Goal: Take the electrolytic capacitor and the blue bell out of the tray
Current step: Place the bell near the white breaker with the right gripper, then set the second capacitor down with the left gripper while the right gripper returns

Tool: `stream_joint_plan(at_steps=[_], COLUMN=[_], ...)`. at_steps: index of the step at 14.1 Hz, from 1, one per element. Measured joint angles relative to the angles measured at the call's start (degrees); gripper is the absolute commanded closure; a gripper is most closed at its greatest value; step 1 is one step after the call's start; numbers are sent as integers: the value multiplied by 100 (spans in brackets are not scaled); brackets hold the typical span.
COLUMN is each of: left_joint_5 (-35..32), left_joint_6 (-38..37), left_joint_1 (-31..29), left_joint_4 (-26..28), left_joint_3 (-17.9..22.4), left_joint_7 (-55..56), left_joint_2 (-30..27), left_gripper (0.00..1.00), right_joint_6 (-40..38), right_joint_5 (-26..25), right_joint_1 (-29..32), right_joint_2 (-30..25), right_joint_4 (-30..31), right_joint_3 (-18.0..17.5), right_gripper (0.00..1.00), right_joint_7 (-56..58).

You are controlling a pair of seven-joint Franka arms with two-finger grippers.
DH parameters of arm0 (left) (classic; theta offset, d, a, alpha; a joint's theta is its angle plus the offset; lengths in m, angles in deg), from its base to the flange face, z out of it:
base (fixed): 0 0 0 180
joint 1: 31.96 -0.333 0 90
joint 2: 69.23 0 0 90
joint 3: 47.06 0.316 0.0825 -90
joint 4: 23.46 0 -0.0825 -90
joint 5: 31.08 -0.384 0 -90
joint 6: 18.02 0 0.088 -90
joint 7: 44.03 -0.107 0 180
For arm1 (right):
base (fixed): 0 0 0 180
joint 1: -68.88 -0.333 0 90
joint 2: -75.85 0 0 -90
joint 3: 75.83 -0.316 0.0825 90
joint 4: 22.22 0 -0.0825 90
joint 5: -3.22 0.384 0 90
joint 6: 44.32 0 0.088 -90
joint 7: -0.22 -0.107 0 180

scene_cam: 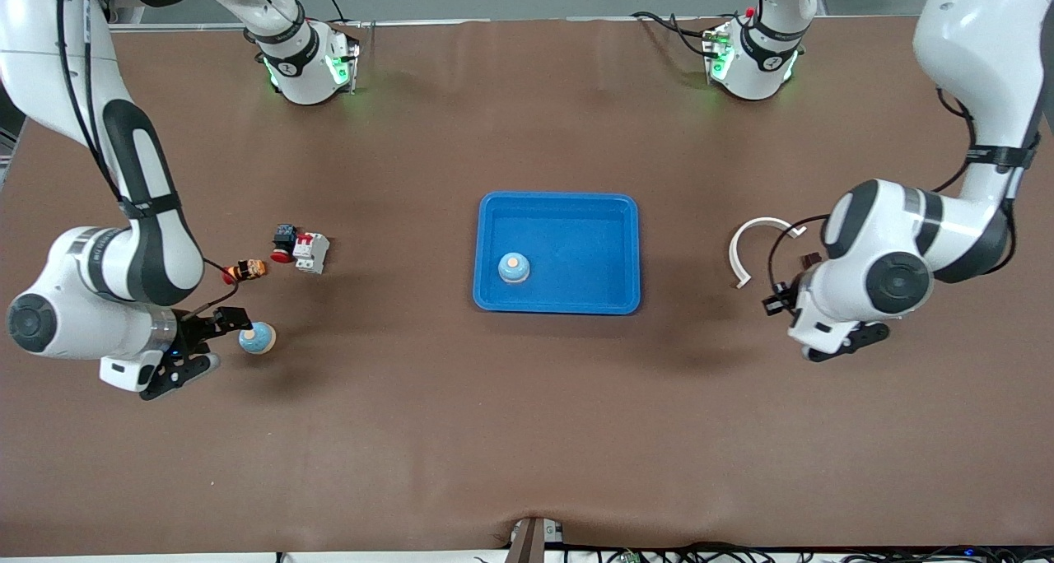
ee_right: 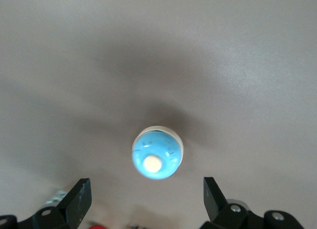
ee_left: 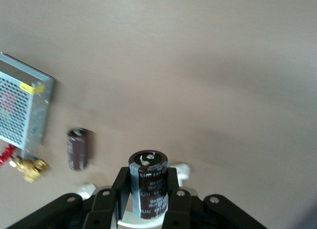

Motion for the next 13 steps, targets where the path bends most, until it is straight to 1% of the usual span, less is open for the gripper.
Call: stream_joint_plan(at_steps=[2, 4, 6, 9, 13], left_joint_5=[-15, -215, -366, -406, -411], left_joint_6=[401, 734, 1043, 1445, 1510], left_joint_1=[-291, -395, -452, -469, -470], left_joint_4=[328, 641, 923, 1299, 1419], left_joint_3=[2, 2, 3, 3, 4], left_joint_7=[-234, -257, -257, -257, -257], left_joint_2=[9, 19, 38, 110, 203], left_gripper=[100, 100, 100, 100, 100], right_joint_6=[-454, -739, -805, -824, -741], right_joint_5=[1, 2, 25, 204, 253], right_joint_1=[-137, -357, -598, -933, -1454], right_joint_2=[-155, -304, -426, -589, -712], right_joint_4=[-272, -402, -426, -435, -449], right_joint_3=[-47, -68, -80, -93, -119], right_gripper=[0, 0, 0, 0, 0], right_joint_7=[-554, -1150, -1762, -2639, -3888])
